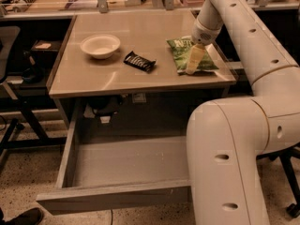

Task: Place green jalapeno chip bag into top drawer

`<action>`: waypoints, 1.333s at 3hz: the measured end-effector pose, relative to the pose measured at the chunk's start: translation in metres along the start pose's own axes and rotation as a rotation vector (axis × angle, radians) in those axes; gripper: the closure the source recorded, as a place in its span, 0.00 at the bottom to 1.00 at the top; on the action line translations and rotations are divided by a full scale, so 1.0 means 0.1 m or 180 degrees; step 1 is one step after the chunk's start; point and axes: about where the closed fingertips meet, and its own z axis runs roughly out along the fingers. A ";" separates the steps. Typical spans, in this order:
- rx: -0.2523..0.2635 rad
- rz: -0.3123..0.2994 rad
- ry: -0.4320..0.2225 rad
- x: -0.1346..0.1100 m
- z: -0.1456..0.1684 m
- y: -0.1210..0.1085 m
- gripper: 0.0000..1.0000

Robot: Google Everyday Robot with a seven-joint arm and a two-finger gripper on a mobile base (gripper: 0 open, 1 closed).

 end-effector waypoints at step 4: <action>0.0018 -0.0001 -0.0012 -0.02 0.00 -0.03 1.00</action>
Offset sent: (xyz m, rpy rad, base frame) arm 0.0028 0.0013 -0.0021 0.0021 -0.0058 -0.0004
